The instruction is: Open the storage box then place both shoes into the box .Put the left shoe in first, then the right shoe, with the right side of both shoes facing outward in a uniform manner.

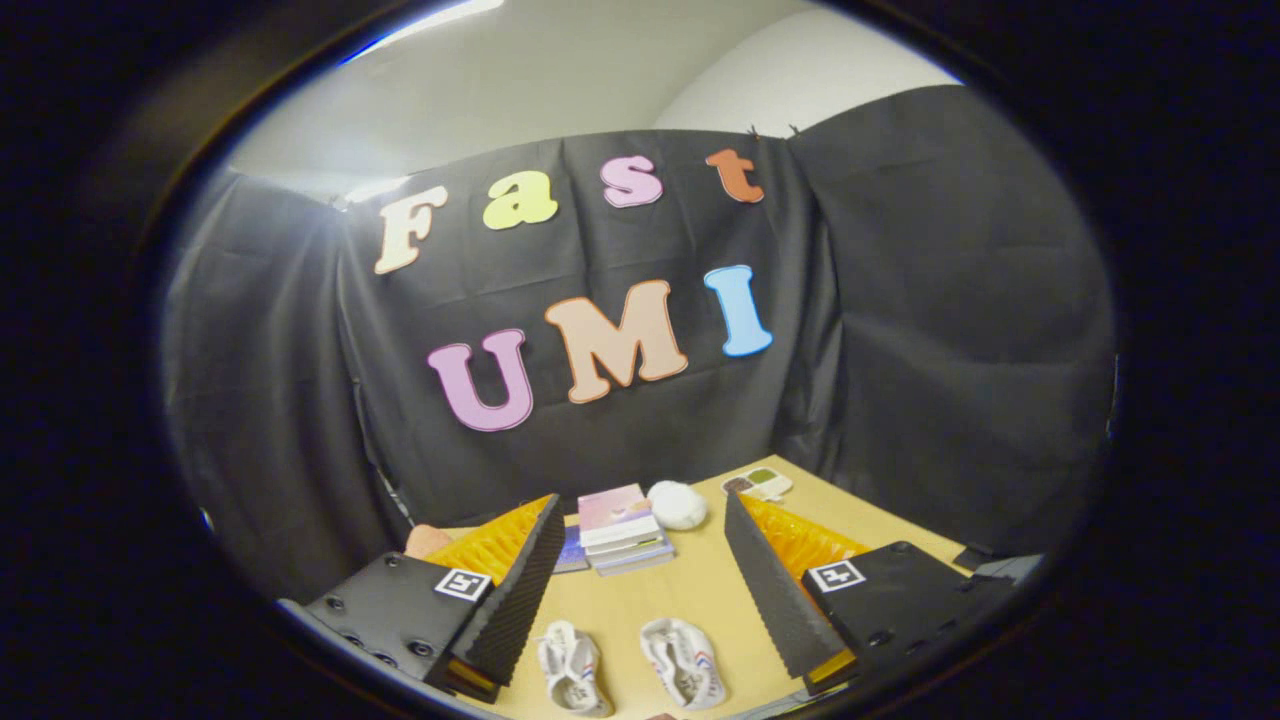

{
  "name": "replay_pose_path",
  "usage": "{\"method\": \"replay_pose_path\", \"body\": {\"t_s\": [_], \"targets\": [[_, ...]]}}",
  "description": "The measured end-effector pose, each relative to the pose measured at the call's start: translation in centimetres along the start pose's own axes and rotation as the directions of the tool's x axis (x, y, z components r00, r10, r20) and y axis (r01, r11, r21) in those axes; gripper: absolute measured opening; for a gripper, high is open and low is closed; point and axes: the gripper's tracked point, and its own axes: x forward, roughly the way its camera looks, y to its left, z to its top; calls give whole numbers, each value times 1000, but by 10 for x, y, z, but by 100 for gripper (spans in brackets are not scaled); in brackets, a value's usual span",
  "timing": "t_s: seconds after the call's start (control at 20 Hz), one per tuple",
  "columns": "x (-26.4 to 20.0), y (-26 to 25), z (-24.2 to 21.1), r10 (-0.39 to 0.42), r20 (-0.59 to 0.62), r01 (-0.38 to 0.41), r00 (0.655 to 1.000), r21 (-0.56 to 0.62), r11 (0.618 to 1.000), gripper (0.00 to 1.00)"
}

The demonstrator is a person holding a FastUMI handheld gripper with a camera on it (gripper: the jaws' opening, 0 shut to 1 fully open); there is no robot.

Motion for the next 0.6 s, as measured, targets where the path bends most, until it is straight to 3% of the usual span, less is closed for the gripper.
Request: {"method": "replay_pose_path", "body": {"t_s": [0.25,0.4,0.6], "targets": [[-2,17,-47,11,-64,1,998,176,984,99],[-7,41,-88,71,-126,-22,990,349,937,100],[-14,70,-153,127,-209,-12,970,479,878,100]]}}
